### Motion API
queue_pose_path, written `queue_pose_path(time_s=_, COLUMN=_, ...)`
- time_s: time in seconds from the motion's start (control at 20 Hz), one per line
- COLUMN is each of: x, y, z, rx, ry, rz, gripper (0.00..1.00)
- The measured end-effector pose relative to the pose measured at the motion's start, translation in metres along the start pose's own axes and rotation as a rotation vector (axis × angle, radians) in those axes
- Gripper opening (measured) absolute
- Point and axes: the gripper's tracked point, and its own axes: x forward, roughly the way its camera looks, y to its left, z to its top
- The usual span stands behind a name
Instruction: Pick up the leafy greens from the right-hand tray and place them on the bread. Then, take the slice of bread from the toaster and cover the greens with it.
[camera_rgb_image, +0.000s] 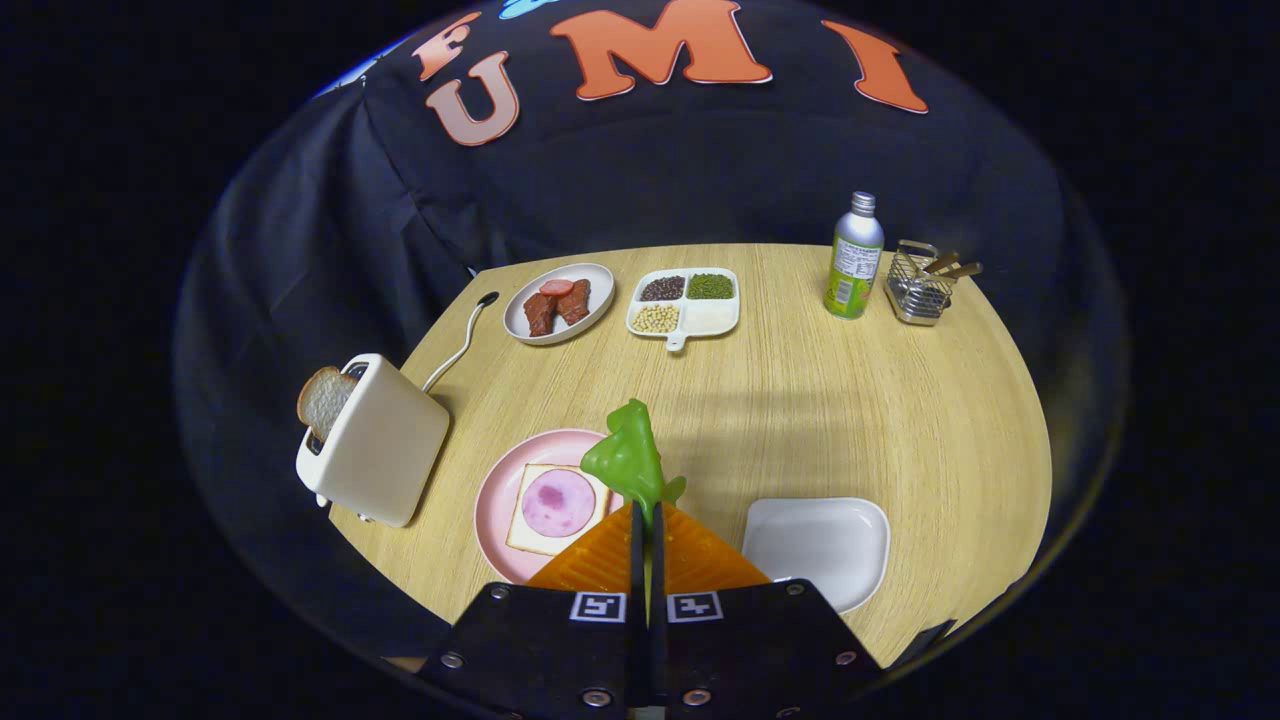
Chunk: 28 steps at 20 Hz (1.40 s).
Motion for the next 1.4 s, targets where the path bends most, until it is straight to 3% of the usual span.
queue_pose_path(time_s=0.65, x=0.076, y=0.053, z=-0.029, rx=-0.079, ry=0.117, rz=-0.02, gripper=0.01)
queue_pose_path(time_s=1.15, x=0.111, y=0.1, z=-0.055, rx=-0.089, ry=0.201, rz=0.049, gripper=0.03)
queue_pose_path(time_s=1.4, x=0.108, y=0.104, z=-0.049, rx=-0.089, ry=0.193, rz=0.037, gripper=0.18)
